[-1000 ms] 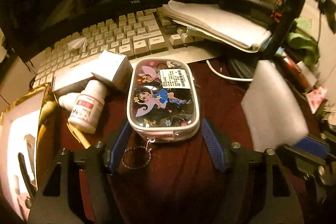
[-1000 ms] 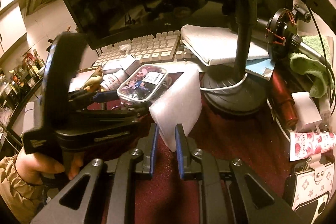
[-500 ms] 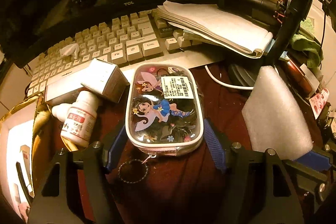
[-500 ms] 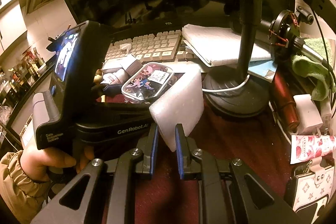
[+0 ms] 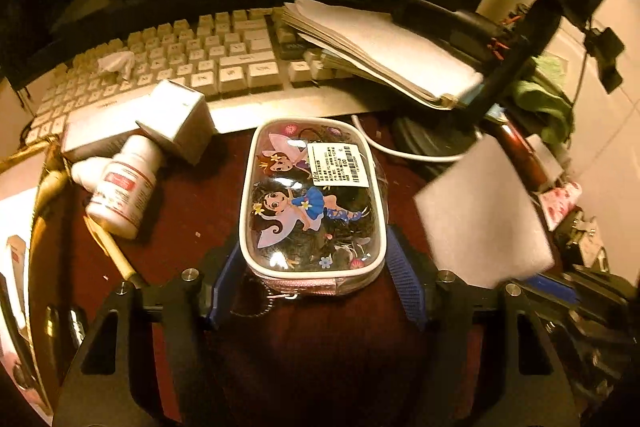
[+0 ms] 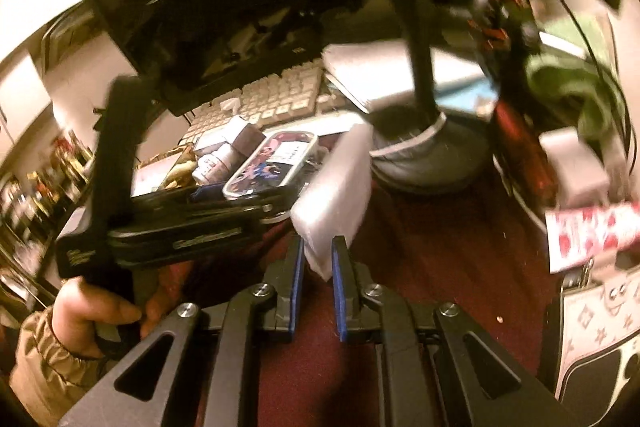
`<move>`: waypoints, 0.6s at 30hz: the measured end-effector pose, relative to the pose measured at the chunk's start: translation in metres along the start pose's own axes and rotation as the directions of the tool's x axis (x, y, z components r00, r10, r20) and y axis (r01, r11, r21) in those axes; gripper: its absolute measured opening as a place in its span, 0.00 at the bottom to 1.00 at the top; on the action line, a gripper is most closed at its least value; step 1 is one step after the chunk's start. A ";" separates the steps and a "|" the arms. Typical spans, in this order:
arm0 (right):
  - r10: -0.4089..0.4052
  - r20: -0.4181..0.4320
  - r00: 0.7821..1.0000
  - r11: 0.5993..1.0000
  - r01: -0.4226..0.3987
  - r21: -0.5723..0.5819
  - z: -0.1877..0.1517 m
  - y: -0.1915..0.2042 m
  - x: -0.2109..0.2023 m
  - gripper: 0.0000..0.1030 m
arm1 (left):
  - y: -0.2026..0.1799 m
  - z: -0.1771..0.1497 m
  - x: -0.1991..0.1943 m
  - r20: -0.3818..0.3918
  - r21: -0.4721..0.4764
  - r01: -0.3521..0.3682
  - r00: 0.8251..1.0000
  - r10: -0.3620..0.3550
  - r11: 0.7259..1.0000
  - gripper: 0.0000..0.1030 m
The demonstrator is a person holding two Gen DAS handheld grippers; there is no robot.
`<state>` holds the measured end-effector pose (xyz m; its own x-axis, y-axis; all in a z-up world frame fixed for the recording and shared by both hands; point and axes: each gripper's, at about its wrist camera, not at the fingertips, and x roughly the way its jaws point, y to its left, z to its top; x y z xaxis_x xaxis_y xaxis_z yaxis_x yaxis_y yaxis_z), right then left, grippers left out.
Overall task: Organize objects
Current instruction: 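Lift the pouch and sponge and carry them toward the white tray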
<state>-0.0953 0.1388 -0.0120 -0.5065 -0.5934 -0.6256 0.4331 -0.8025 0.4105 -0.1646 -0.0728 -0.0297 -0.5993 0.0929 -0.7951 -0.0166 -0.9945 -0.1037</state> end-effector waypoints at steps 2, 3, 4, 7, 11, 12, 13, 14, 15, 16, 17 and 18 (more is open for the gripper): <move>0.041 -0.003 0.999 0.998 -0.041 0.050 0.001 -0.011 0.002 0.13 | -0.007 -0.001 0.001 0.000 0.012 0.004 1.000 -0.004 1.000 0.65; 0.047 -0.004 0.999 0.997 -0.047 0.063 0.003 -0.013 0.003 0.13 | -0.010 -0.001 0.002 0.000 0.023 0.004 1.000 -0.004 1.000 0.65; 0.049 -0.002 0.999 0.996 -0.049 0.070 0.004 -0.014 0.002 0.13 | -0.014 -0.001 0.003 0.001 0.036 0.002 1.000 -0.002 0.999 0.65; 0.042 -0.001 0.999 0.997 -0.042 0.066 0.009 -0.013 0.004 0.29 | -0.019 -0.003 0.003 0.005 0.054 -0.011 1.000 0.011 0.998 0.65; 0.043 0.012 0.999 0.991 -0.044 0.124 0.018 -0.020 0.004 0.42 | -0.014 -0.004 0.002 0.008 0.048 0.000 1.000 0.000 0.999 0.65; 0.051 0.021 0.998 0.986 -0.053 0.160 0.020 -0.024 0.002 0.45 | -0.014 -0.005 0.002 0.010 0.056 -0.008 1.000 0.008 0.998 0.65; 0.059 0.037 0.998 0.981 -0.065 0.184 0.021 -0.028 -0.001 0.47 | -0.016 -0.006 0.002 0.013 0.067 -0.020 1.000 0.019 0.998 0.65; 0.066 0.044 0.997 0.978 -0.073 0.197 0.022 -0.029 -0.004 0.48 | -0.017 -0.007 0.002 0.016 0.079 -0.033 0.999 0.032 0.996 0.65; 0.079 0.042 0.996 0.974 -0.086 0.211 0.024 -0.030 -0.005 0.49 | -0.020 -0.007 0.002 0.017 0.086 -0.044 0.999 0.042 0.995 0.65; 0.098 0.039 0.994 0.968 -0.104 0.228 0.026 -0.032 -0.005 0.49 | -0.021 -0.007 0.003 0.018 0.090 -0.050 0.999 0.048 0.995 0.65; 0.113 0.040 0.993 0.962 -0.119 0.246 0.027 -0.034 -0.005 0.49 | -0.023 -0.007 0.003 0.018 0.093 -0.052 0.999 0.051 0.994 0.65; 0.126 0.041 0.991 0.955 -0.133 0.264 0.028 -0.036 -0.005 0.49 | -0.024 -0.007 0.003 0.018 0.096 -0.055 0.998 0.053 0.994 0.65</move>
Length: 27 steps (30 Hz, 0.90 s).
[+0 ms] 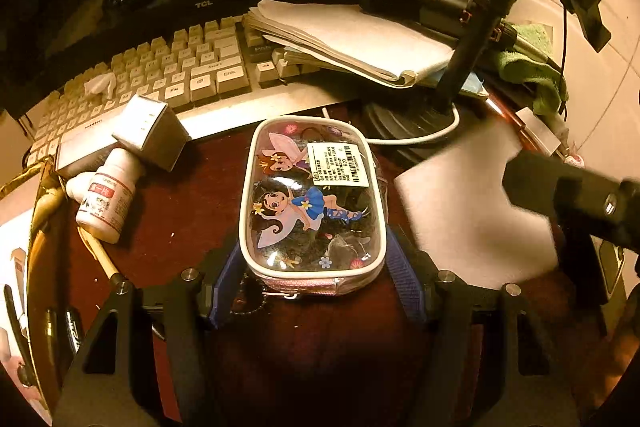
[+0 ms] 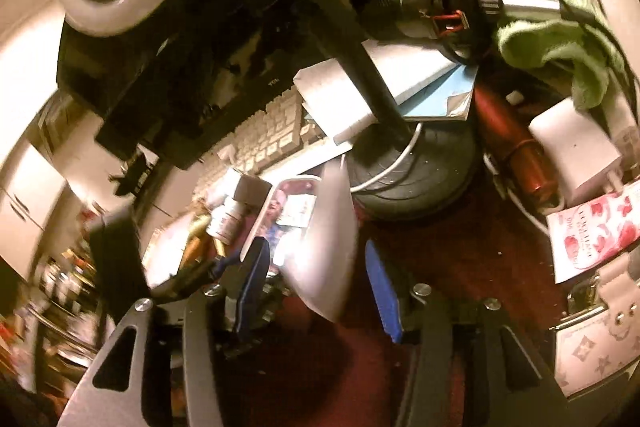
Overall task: Organize objects
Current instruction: 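Lift the pouch and sponge and carry them toward the white tray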
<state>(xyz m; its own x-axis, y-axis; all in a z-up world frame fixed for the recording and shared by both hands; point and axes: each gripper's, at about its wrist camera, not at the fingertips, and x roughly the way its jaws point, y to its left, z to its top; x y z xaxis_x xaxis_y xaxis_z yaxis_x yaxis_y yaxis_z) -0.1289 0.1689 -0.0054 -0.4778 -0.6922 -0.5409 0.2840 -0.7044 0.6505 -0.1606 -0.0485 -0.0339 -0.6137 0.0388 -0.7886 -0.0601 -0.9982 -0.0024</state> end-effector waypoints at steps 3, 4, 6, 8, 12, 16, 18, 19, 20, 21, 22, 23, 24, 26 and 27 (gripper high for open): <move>-0.003 0.011 1.000 1.000 0.003 0.023 0.003 -0.001 -0.002 0.49 | -0.002 0.000 0.000 0.001 0.019 -0.016 1.000 0.016 1.000 0.65; -0.018 0.007 1.000 1.000 0.018 0.017 0.003 -0.001 -0.002 0.49 | -0.002 -0.001 0.000 0.001 0.018 -0.014 1.000 0.014 1.000 0.65; -0.059 -0.017 0.998 0.998 0.060 0.007 0.004 0.000 0.005 0.49 | -0.004 -0.001 0.001 0.002 0.008 -0.014 1.000 0.014 1.000 0.65; -0.082 -0.038 0.996 0.997 0.081 -0.006 0.004 0.001 0.013 0.49 | -0.007 -0.001 0.002 0.003 0.008 -0.020 1.000 0.020 1.000 0.65; -0.096 -0.037 0.995 0.995 0.094 -0.037 0.000 0.002 0.020 0.28 | -0.011 -0.001 0.003 0.003 0.026 -0.044 0.999 0.044 0.999 0.65; -0.112 -0.013 0.994 0.992 0.111 -0.058 -0.008 0.002 0.017 0.12 | -0.003 -0.005 -0.001 0.015 -0.031 -0.026 1.000 0.026 0.999 0.65; -0.137 0.038 0.990 0.986 0.140 -0.095 -0.012 0.007 0.005 0.12 | 0.001 -0.006 -0.004 0.025 -0.071 0.005 1.000 -0.003 0.997 0.65; -0.141 0.053 0.989 0.984 0.146 -0.106 -0.012 0.008 0.000 0.12 | 0.002 -0.007 -0.005 0.027 -0.082 0.014 1.000 -0.011 0.997 0.65; -0.140 0.070 0.988 0.982 0.148 -0.119 -0.013 0.010 -0.006 0.12 | 0.002 -0.008 -0.008 0.035 -0.084 0.015 0.999 -0.013 0.996 0.65; -0.135 0.079 0.988 0.981 0.145 -0.126 -0.013 0.011 -0.011 0.12 | 0.001 -0.008 -0.011 0.045 -0.086 0.018 0.999 -0.014 0.996 0.65; -0.130 0.091 0.987 0.981 0.141 -0.131 -0.014 0.012 -0.017 0.12 | 0.001 -0.008 -0.016 0.058 -0.092 0.029 0.998 -0.024 0.995 0.65; -0.128 0.102 0.987 0.981 0.141 -0.133 -0.014 0.015 -0.018 0.12 | 0.002 -0.008 -0.019 0.062 -0.097 0.044 0.997 -0.038 0.994 0.65; -0.126 0.109 0.986 0.981 0.140 -0.136 -0.013 0.015 -0.021 0.12 | 0.001 -0.008 -0.023 0.066 -0.099 0.055 0.997 -0.049 0.994 0.65; -0.119 0.119 0.986 0.981 0.135 -0.140 -0.015 0.013 -0.028 0.12 | -0.001 -0.008 -0.033 0.079 -0.090 0.067 0.995 -0.060 0.994 0.65; -0.116 0.122 0.986 0.982 0.133 -0.138 -0.016 0.012 -0.032 0.12 | -0.001 -0.008 -0.037 0.085 -0.090 0.073 0.994 -0.065 0.993 0.65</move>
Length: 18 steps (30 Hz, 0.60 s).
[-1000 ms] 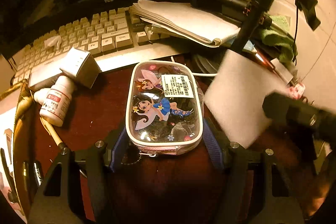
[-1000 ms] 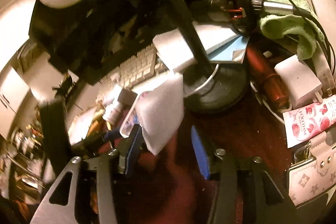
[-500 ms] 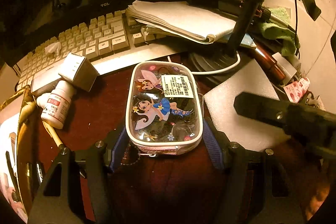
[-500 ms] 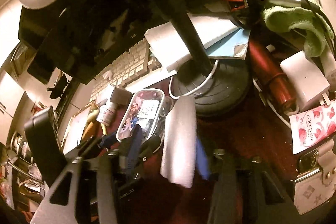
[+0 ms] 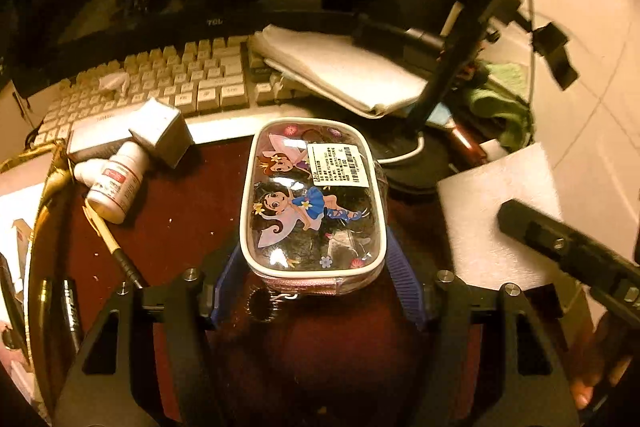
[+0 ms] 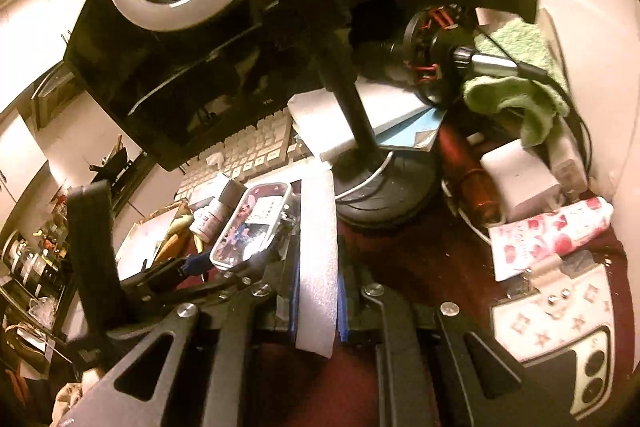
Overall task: Organize objects
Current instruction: 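Lift the pouch and sponge and carry them toward the white tray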
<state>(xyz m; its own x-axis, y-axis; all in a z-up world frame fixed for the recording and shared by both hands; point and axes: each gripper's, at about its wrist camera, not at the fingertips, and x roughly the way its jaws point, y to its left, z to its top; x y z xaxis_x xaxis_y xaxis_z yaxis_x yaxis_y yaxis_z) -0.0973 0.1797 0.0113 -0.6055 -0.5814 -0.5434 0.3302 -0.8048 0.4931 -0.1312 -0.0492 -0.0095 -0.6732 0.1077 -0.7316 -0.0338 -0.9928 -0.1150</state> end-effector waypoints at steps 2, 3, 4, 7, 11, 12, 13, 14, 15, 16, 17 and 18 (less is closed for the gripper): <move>0.012 -0.005 1.000 1.000 -0.012 0.014 -0.002 -0.004 -0.003 0.12 | 0.003 0.000 -0.010 0.011 -0.019 0.021 1.000 -0.021 1.000 0.65; 0.019 -0.011 1.000 1.000 -0.019 0.021 -0.003 -0.006 -0.003 0.12 | 0.006 -0.001 -0.014 0.015 -0.034 0.031 0.999 -0.030 0.999 0.65; 0.028 -0.020 0.999 0.999 -0.027 0.025 -0.004 -0.005 -0.001 0.12 | 0.009 -0.002 -0.018 0.019 -0.049 0.039 0.999 -0.038 0.998 0.65; 0.052 -0.042 0.998 0.998 -0.051 0.020 -0.008 -0.001 0.001 0.12 | 0.019 -0.005 -0.025 0.032 -0.088 0.056 0.998 -0.053 0.995 0.65; 0.071 -0.053 0.996 0.997 -0.071 -0.007 -0.015 0.009 0.002 0.12 | 0.027 -0.014 -0.034 0.041 -0.119 0.064 0.997 -0.059 0.991 0.65; 0.073 -0.054 0.996 0.997 -0.074 -0.011 -0.016 0.010 0.003 0.12 | 0.028 -0.016 -0.035 0.043 -0.125 0.064 0.997 -0.059 0.990 0.65; 0.075 -0.056 0.996 0.997 -0.076 -0.013 -0.017 0.011 0.003 0.12 | 0.030 -0.018 -0.038 0.047 -0.133 0.066 0.997 -0.060 0.989 0.65; 0.077 -0.060 0.995 0.997 -0.078 -0.014 -0.017 0.013 0.004 0.12 | 0.032 -0.021 -0.041 0.051 -0.142 0.067 0.997 -0.061 0.988 0.65; 0.079 -0.062 0.995 0.997 -0.080 -0.015 -0.018 0.014 0.005 0.12 | 0.035 -0.023 -0.045 0.057 -0.153 0.069 0.997 -0.061 0.986 0.65; 0.082 -0.065 0.995 0.996 -0.083 -0.015 -0.018 0.015 0.007 0.12 | 0.037 -0.025 -0.048 0.062 -0.161 0.069 0.996 -0.060 0.985 0.65; 0.085 -0.069 0.994 0.996 -0.087 -0.016 -0.019 0.017 0.007 0.12 | 0.038 -0.027 -0.052 0.068 -0.167 0.066 0.996 -0.055 0.984 0.65; 0.089 -0.071 0.993 0.996 -0.091 -0.019 -0.020 0.019 0.007 0.12 | 0.039 -0.028 -0.055 0.072 -0.169 0.063 0.996 -0.051 0.984 0.65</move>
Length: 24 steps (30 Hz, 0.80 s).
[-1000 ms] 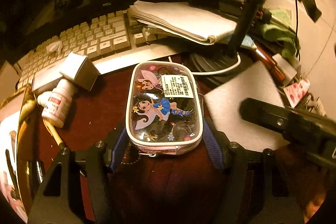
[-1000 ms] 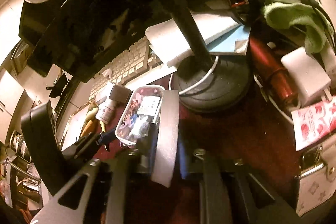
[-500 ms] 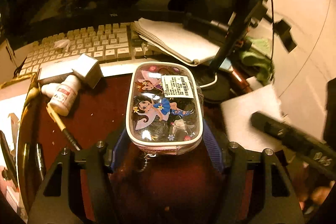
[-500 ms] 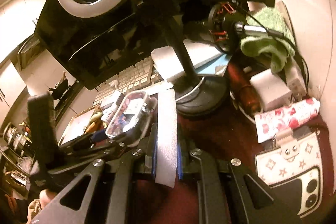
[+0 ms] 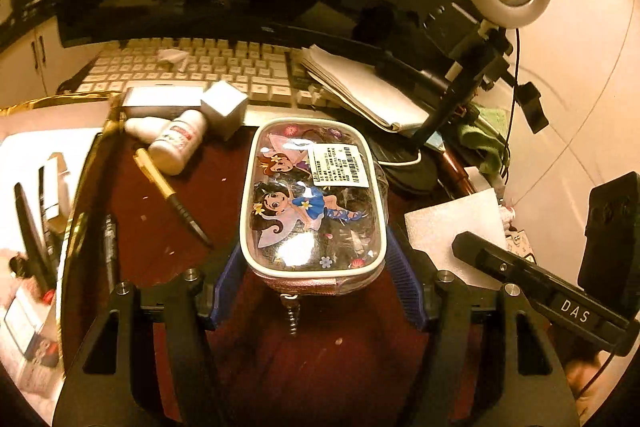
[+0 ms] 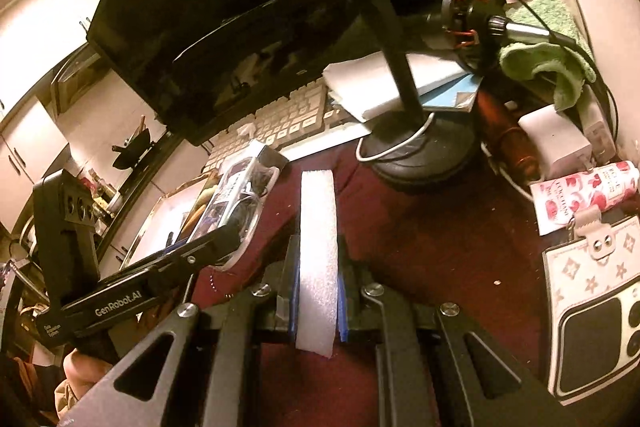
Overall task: Organize objects
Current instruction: 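Lift the pouch and sponge and carry them toward the white tray, then lower the pouch with the left gripper and sponge with the right gripper into the tray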
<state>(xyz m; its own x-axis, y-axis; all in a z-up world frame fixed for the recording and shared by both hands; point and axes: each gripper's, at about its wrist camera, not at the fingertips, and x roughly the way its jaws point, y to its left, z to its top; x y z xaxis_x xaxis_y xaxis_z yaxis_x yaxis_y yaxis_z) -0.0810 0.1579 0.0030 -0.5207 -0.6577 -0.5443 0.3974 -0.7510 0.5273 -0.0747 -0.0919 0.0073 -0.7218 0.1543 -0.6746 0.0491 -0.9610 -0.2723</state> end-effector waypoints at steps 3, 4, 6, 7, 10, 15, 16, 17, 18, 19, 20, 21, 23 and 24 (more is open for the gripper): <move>0.012 0.000 1.000 1.000 -0.012 -0.018 -0.003 0.008 -0.002 0.12 | 0.000 -0.002 -0.013 0.022 0.008 -0.003 1.000 0.003 1.000 0.65; 0.016 0.001 1.000 1.000 -0.016 -0.024 -0.004 0.011 -0.002 0.12 | -0.001 -0.002 -0.019 0.031 0.011 -0.003 1.000 0.003 1.000 0.65; 0.023 0.000 1.000 0.999 -0.023 -0.029 -0.005 0.014 -0.004 0.12 | -0.001 -0.001 -0.033 0.060 0.011 -0.006 0.998 0.005 1.000 0.65; 0.026 -0.001 1.000 0.999 -0.026 -0.028 -0.005 0.015 -0.004 0.12 | 0.000 0.000 -0.042 0.078 0.010 -0.007 0.997 0.006 1.000 0.65; 0.041 -0.022 0.999 0.999 -0.041 -0.005 -0.002 0.016 -0.004 0.12 | 0.002 -0.002 -0.073 0.144 0.004 -0.018 0.989 0.018 1.000 0.65; 0.044 -0.054 0.998 0.999 -0.043 0.008 0.010 0.025 -0.004 0.12 | 0.018 -0.010 -0.119 0.225 -0.032 -0.024 0.974 0.031 0.999 0.65; 0.039 -0.052 0.998 0.999 -0.039 0.005 0.010 0.028 -0.005 0.12 | 0.022 -0.011 -0.128 0.239 -0.035 -0.032 0.970 0.039 0.999 0.65; 0.035 -0.050 0.998 0.999 -0.035 0.004 0.010 0.030 -0.005 0.12 | 0.026 -0.011 -0.133 0.244 -0.035 -0.035 0.969 0.043 0.999 0.65; 0.034 -0.052 0.998 0.999 -0.033 0.007 0.010 0.032 -0.005 0.12 | 0.029 -0.011 -0.137 0.247 -0.036 -0.037 0.968 0.045 0.999 0.65; 0.034 -0.058 0.998 0.999 -0.033 0.009 0.009 0.034 -0.004 0.12 | 0.033 -0.011 -0.143 0.255 -0.040 -0.039 0.966 0.048 0.998 0.65; 0.039 -0.065 0.997 0.999 -0.038 0.010 0.007 0.037 -0.003 0.12 | 0.039 -0.011 -0.149 0.265 -0.045 -0.041 0.963 0.051 0.998 0.65; 0.053 -0.073 0.996 0.999 -0.052 0.008 0.005 0.041 0.000 0.12 | 0.044 -0.012 -0.154 0.271 -0.049 -0.042 0.961 0.054 0.998 0.65; 0.075 -0.074 0.994 0.997 -0.074 0.010 -0.001 0.049 0.003 0.12 | 0.060 -0.014 -0.165 0.274 -0.072 -0.051 0.959 0.069 0.996 0.65; 0.085 -0.077 0.993 0.996 -0.084 0.014 -0.005 0.053 0.004 0.12 | 0.067 -0.016 -0.169 0.273 -0.084 -0.052 0.959 0.073 0.995 0.65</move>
<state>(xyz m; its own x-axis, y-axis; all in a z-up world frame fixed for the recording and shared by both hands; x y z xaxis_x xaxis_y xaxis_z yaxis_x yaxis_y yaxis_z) -0.0581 0.1147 0.0254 -0.4258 -0.7214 -0.5462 0.4294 -0.6924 0.5798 0.0612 -0.1789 0.0922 -0.8771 0.0151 -0.4801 0.1442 -0.9451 -0.2932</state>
